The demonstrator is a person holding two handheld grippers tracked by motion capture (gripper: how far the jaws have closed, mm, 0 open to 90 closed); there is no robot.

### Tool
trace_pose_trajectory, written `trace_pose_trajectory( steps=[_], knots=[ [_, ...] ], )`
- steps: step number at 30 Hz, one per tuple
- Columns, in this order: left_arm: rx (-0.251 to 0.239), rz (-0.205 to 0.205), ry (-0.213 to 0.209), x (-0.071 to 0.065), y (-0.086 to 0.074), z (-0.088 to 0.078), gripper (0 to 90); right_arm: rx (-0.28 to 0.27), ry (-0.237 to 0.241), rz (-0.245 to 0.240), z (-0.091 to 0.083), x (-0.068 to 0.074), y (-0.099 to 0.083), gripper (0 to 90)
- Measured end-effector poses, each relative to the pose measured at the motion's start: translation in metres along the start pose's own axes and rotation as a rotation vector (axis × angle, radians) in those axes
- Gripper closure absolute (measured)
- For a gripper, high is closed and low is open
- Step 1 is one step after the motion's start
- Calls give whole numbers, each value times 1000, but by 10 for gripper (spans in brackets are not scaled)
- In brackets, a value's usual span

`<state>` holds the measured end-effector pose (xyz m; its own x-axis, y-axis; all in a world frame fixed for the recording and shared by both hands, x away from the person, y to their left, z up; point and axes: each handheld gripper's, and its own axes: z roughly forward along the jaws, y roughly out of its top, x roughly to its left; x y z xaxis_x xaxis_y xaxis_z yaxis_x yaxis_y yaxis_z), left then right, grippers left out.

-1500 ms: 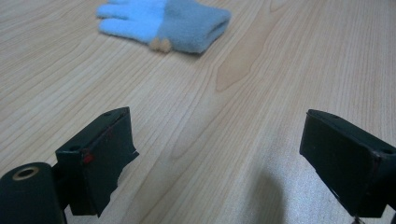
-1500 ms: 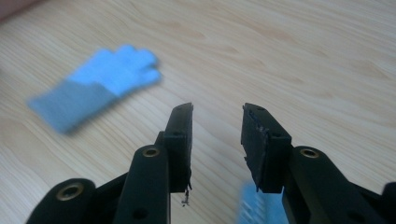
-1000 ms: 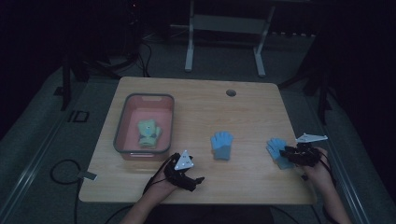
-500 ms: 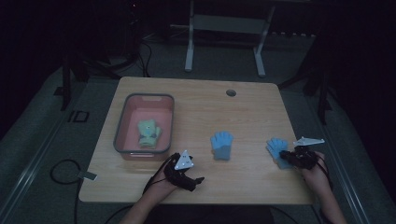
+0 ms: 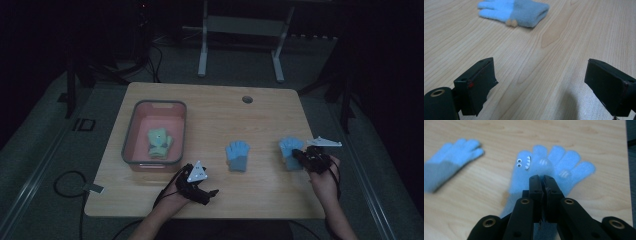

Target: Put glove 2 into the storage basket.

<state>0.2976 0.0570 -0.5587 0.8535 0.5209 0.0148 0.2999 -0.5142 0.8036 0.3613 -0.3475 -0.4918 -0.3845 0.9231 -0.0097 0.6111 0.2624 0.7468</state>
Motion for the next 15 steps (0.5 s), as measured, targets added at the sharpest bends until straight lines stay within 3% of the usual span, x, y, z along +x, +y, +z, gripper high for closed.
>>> trace_pose_trajectory(
  steps=[7, 15],
  knots=[
    [3, 7, 3, 0, 0, 0, 95, 4, -51, 23, 17, 28, 8, 862],
    [5, 5, 2, 0, 0, 0, 95, 24, -53, 81, 35, 44, 11, 862]
  ],
)
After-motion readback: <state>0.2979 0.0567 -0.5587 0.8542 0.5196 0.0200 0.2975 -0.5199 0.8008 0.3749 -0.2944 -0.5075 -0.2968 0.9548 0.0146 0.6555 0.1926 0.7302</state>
